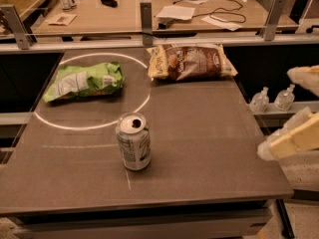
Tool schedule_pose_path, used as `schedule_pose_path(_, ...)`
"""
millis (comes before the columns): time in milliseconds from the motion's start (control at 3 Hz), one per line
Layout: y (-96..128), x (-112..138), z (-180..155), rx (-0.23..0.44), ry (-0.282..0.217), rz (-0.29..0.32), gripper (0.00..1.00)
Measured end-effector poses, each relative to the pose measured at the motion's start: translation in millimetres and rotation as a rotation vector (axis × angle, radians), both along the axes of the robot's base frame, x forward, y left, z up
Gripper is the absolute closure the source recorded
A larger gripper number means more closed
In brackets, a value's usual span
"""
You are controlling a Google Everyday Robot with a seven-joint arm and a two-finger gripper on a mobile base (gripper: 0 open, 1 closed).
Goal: Move 7up can near green rice chip bag
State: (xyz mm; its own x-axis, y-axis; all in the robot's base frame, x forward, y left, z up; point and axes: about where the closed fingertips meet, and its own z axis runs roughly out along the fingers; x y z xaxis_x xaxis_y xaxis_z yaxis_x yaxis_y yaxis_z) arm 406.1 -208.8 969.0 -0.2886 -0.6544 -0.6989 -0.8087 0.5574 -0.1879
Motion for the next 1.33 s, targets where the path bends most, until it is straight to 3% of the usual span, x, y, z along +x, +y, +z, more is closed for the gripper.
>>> schedule_pose_path(333, 33.4, -8.1, -28.9, 0.153, -0.021, 0.115, 0.0)
schedule_pose_path(667, 71.9, -14.5, -31.2, 0.328, -0.053, 0.227, 0.0)
schedule_pose_path(1000, 86.5, -13.0, -10.1, 0.409, -0.08, 0.24, 0.0)
schedule_pose_path(1333, 86.6, -13.0, -10.1, 0.409, -0.08, 0.24, 0.0)
